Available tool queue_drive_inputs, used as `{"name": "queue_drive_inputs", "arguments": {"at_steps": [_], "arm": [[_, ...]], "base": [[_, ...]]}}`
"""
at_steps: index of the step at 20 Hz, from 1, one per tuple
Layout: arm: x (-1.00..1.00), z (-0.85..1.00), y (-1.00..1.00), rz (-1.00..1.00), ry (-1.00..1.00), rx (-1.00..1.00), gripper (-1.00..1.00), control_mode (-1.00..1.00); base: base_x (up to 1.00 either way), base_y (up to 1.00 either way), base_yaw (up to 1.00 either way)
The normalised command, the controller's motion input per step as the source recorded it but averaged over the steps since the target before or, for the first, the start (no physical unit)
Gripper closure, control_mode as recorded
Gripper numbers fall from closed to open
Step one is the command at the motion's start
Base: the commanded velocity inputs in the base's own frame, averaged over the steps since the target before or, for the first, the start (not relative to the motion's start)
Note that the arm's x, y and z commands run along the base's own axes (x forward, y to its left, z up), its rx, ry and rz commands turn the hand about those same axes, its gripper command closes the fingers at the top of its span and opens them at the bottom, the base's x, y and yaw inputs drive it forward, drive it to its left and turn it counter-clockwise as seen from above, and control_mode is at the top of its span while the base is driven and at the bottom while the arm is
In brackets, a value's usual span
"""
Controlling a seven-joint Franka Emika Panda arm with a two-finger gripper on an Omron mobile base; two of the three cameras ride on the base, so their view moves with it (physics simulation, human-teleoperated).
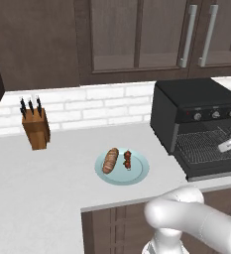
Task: Pick up the kebab skewer and baguette bread, and place them inside the toaster oven. Close the toaster oven door and start by setting the timer.
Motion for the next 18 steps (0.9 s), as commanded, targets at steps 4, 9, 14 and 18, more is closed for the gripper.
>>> {"name": "queue_drive_inputs", "arguments": {"at_steps": [4, 9, 14, 18], "arm": [[-0.87, 0.59, 0.40, -0.07, 0.01, 0.00, -1.00, -1.00], [-0.55, 0.08, 0.97, -0.16, 0.05, -0.03, -1.00, -1.00], [-0.21, 0.00, 1.00, -0.16, 0.09, 0.00, -1.00, -1.00], [-0.03, 0.00, 1.00, -0.21, 0.08, 0.00, -1.00, -1.00]], "base": [[0.00, 0.00, 0.00], [0.00, 0.00, 0.00], [0.00, 0.00, 0.00], [0.00, 0.00, 0.00]]}}
